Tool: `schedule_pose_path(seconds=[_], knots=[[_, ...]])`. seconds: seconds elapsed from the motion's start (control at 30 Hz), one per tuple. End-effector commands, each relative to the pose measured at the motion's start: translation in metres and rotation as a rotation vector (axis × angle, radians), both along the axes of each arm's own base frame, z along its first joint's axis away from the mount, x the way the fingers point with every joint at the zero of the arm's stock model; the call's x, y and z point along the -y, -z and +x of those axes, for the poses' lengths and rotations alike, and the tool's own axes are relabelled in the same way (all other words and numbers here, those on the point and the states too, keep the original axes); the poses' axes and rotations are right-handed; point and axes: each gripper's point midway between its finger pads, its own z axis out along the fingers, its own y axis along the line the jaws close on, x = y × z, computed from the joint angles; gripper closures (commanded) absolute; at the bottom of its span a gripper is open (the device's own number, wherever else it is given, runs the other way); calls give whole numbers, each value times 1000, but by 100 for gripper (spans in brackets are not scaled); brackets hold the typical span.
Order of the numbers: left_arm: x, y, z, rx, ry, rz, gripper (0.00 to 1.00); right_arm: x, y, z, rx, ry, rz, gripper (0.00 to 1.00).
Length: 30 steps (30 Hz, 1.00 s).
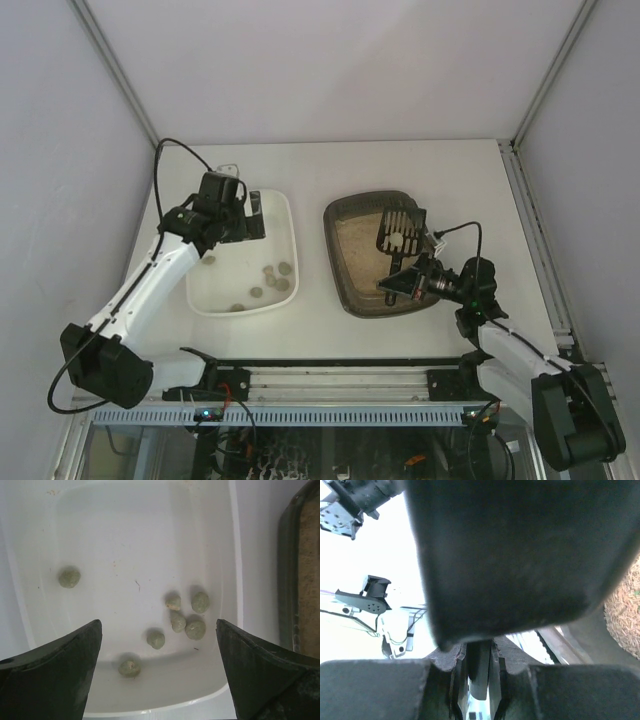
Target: Clean the litter box
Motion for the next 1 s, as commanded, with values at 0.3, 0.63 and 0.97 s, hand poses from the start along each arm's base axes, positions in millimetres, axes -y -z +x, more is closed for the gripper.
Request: schedule_pose_path(seconds=[0.3,0.63,0.97], knots=[[6,-14,-7,117,8,-88,1,6,-4,13,-41,50,60,100],[0,-8,-10,148,13,-72,1,-3,10,10,-82,7,17,100],[-7,-4,-7,150,-9,-32,2,-19,-5,18,-98,-70,97,100]])
